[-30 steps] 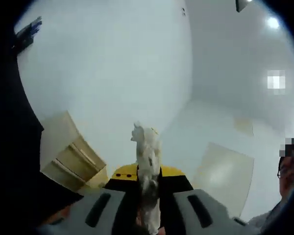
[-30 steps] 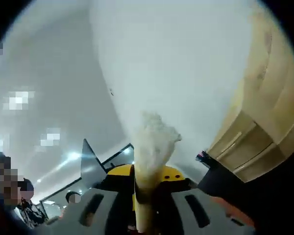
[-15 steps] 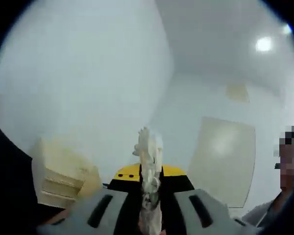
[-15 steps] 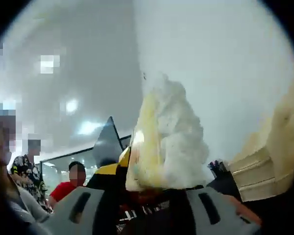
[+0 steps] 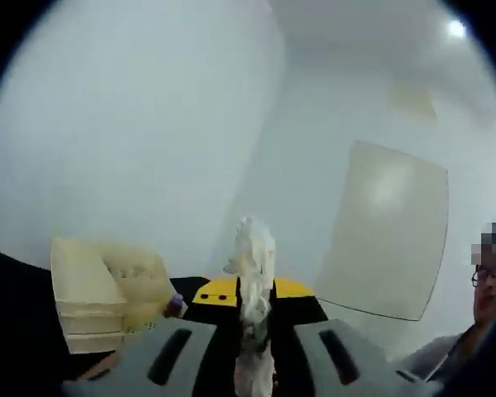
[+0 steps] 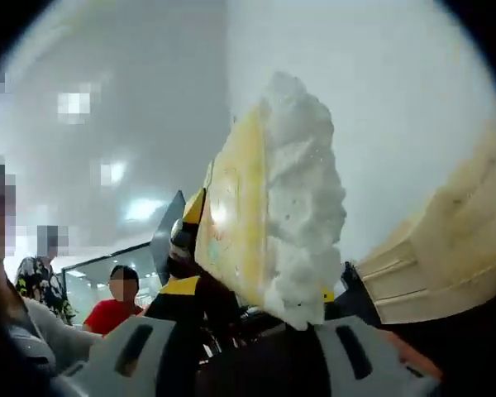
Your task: Open the drawer, pick up the cosmetic bottles from the table one by one, place them into the drawer, release the gripper, close the drawer, and move the gripper away
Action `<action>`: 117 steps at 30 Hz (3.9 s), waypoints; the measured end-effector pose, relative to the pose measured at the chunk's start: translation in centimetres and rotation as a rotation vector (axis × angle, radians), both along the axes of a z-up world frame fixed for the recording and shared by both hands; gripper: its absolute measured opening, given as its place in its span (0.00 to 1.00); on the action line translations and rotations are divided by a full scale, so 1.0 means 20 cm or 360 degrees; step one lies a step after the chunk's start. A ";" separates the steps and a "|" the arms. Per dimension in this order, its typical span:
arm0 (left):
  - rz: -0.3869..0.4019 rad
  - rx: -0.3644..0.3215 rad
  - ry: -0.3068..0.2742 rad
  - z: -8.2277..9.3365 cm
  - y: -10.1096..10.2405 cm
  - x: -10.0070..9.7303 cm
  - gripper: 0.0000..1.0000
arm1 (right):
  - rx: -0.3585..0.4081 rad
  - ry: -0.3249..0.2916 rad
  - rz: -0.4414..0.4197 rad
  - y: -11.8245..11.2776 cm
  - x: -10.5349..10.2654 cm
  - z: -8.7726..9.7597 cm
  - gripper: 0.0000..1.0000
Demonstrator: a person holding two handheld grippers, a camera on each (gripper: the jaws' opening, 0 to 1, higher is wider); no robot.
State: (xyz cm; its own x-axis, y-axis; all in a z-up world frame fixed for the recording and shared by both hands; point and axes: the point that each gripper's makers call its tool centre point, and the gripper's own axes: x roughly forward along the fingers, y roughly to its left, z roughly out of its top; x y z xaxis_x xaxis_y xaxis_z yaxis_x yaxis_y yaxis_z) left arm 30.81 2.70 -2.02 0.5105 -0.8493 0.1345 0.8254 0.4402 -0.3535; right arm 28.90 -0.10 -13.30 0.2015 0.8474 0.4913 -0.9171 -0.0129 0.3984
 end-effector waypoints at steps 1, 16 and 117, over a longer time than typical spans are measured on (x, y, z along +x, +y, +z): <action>0.0002 0.0019 0.0001 0.00 -0.01 0.01 0.08 | -0.0036 -0.0011 0.0009 -0.02 0.00 -0.02 0.37; -0.0303 0.0575 0.0045 -0.21 -0.17 -0.20 0.08 | -0.0517 -0.0378 0.0108 -0.58 -0.08 -0.16 0.54; -0.0712 0.0308 -0.0220 -0.47 -0.60 -0.27 0.08 | -0.0644 -0.0454 0.0106 -0.40 -0.28 -0.11 0.10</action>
